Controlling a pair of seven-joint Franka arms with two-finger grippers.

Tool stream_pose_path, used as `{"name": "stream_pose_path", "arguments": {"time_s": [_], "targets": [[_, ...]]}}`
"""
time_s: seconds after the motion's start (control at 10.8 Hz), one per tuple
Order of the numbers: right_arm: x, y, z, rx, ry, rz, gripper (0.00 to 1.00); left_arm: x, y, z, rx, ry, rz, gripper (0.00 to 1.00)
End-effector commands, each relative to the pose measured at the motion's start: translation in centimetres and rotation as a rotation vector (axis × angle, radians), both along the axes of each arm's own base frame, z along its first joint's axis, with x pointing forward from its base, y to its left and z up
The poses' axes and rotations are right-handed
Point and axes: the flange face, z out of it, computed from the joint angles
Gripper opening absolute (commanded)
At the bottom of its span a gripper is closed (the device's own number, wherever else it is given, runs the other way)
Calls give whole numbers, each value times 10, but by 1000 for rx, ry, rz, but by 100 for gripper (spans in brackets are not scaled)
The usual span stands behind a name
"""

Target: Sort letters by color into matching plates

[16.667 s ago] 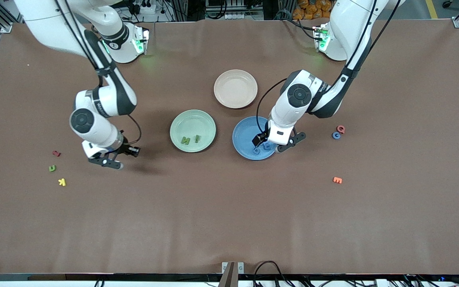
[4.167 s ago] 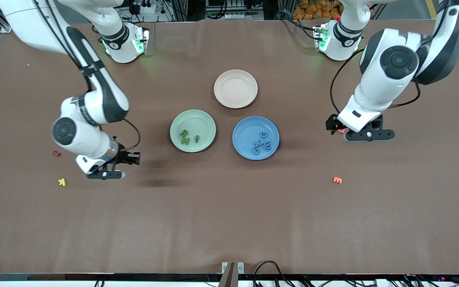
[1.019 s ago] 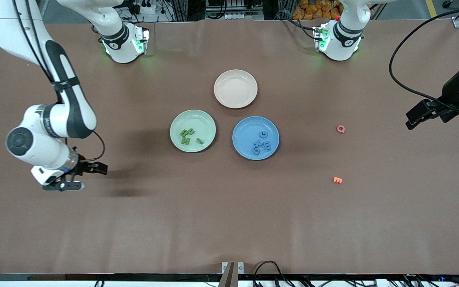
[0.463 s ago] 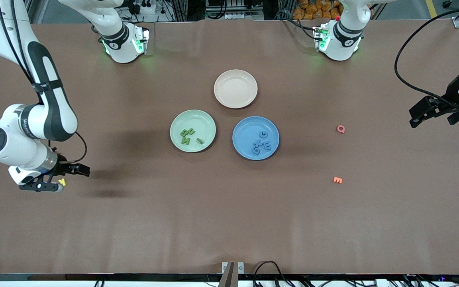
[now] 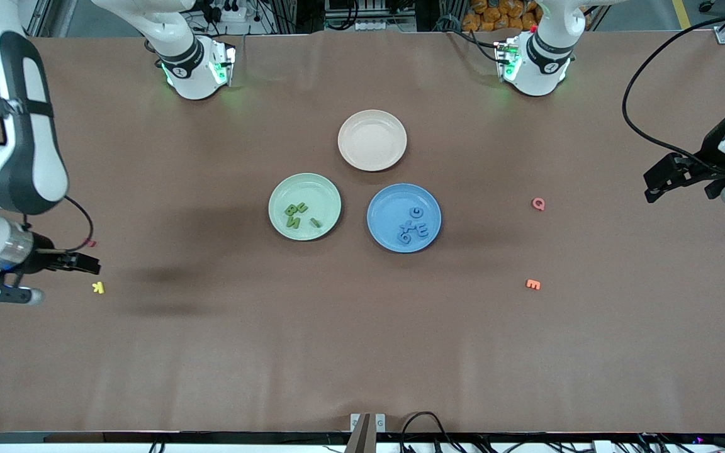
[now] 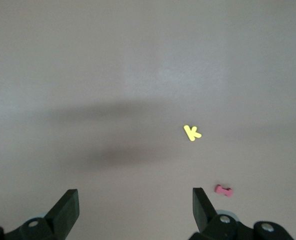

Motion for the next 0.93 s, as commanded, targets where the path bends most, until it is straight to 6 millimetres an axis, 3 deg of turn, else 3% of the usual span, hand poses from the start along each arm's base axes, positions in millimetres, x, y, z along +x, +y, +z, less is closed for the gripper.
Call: {"name": "stream_pose_path", "arguments": {"time_s": [0.0,0.46,0.83], "targets": [[-28,-5,76,-11,-29,-20,100,2,2,6,13,6,-16,100],[-77,9,184,13,-6,-37,100,2,6,10,14,0,-19,100],[-101,39,238,30,-21,-64,100,2,6,10,12,0,-19,100]]}}
